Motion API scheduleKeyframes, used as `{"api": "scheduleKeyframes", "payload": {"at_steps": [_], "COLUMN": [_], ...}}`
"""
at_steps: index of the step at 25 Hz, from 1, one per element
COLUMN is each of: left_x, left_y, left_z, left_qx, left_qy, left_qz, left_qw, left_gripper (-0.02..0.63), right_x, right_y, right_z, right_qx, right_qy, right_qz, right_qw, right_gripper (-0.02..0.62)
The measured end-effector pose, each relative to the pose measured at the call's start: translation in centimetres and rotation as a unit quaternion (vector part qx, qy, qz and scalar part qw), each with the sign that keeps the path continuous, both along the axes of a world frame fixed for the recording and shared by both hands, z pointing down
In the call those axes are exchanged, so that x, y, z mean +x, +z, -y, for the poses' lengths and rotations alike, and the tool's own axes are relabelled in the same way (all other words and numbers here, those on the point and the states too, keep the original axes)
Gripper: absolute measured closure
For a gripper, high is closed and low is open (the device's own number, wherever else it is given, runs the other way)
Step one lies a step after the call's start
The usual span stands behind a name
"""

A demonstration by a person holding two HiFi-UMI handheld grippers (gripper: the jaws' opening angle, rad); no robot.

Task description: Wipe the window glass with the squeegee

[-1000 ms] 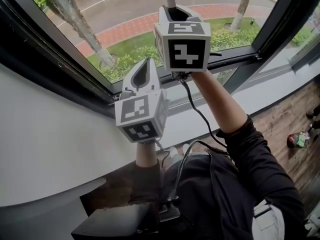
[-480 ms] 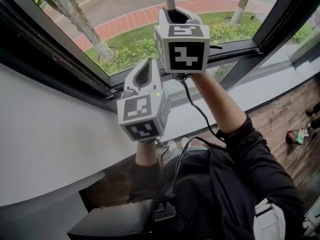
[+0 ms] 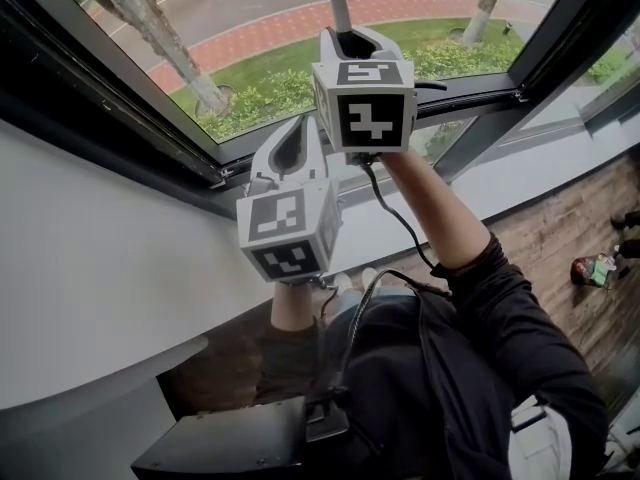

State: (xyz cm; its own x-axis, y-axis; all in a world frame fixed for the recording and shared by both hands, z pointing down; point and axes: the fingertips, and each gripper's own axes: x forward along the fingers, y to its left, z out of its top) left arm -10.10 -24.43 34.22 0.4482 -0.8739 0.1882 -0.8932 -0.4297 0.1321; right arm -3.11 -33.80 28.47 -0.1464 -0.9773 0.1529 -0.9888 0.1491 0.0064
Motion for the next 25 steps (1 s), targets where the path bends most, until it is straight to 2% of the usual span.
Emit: {"api": "scheduleKeyframes", "payload": {"at_steps": [25], "left_x": [-0.4], "left_y": [4.3], "left_z": [-1.3], "left_qx": [-0.054], "left_qy": [0.003], "left_qz": [-0.001], "left_qw": [0.9985], "left_gripper": [0.606], "right_x": [-0.2], "right_y": [8.4], "right_z": [-1.1], "right_qx": [-0.072], "right_qy": [-0.004], "right_qz": [0.003], "right_qw": [0.997], "right_gripper": [0.531]}}
